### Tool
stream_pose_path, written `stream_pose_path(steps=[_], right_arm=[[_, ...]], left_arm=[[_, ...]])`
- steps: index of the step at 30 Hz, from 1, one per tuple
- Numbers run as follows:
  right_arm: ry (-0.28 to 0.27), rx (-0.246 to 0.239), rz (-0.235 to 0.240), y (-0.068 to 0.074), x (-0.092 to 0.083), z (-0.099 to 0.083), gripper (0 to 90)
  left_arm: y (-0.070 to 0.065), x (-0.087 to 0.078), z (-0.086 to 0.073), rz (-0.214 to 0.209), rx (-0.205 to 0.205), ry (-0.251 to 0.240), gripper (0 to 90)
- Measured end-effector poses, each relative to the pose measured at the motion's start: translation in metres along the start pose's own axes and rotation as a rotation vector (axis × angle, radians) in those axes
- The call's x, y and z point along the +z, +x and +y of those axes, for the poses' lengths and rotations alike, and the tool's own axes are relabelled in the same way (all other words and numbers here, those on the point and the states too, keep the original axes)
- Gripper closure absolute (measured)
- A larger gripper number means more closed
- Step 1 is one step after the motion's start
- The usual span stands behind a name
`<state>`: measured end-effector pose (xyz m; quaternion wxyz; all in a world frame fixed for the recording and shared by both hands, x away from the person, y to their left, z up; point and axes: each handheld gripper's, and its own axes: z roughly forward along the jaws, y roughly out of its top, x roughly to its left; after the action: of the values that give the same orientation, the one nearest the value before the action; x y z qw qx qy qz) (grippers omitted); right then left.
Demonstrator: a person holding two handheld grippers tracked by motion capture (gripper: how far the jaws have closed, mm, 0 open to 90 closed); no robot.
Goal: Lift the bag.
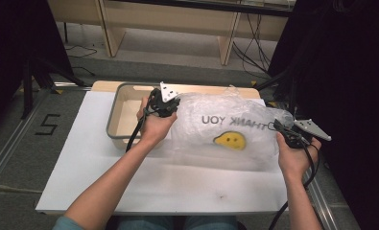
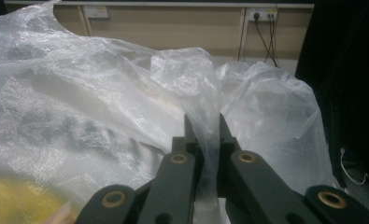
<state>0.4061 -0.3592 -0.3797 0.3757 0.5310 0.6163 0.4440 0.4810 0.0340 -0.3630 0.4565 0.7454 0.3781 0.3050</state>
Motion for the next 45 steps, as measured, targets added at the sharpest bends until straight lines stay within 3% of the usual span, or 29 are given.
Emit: stream_pose_path(steps=[21,28,31,39,42,45], right_arm=[[0.092,0.023,0.003,-0.002,0.022,-0.018,90.0],[0.083,0.026,-0.001,0.0,0.023,-0.018,90.0],[0.079,0.028,-0.004,-0.002,0.023,-0.018,89.9],[0.075,0.026,-0.013,-0.002,0.022,-0.017,89.7],[0.079,0.024,-0.014,-0.002,0.023,-0.017,89.8],[0.074,0.029,-0.021,-0.002,0.023,-0.017,90.0]], left_arm=[[0.002,0.033,-0.021,-0.01,-0.019,0.145,89.2],[0.003,0.033,-0.022,-0.016,-0.03,0.139,87.0],[0.004,0.031,-0.021,-0.022,-0.04,0.118,79.3],[0.006,0.022,-0.018,-0.045,-0.09,0.117,42.6],[0.008,0.017,-0.017,-0.065,-0.119,0.116,35.9],[0.009,0.013,-0.017,-0.083,-0.096,0.124,33.6]])
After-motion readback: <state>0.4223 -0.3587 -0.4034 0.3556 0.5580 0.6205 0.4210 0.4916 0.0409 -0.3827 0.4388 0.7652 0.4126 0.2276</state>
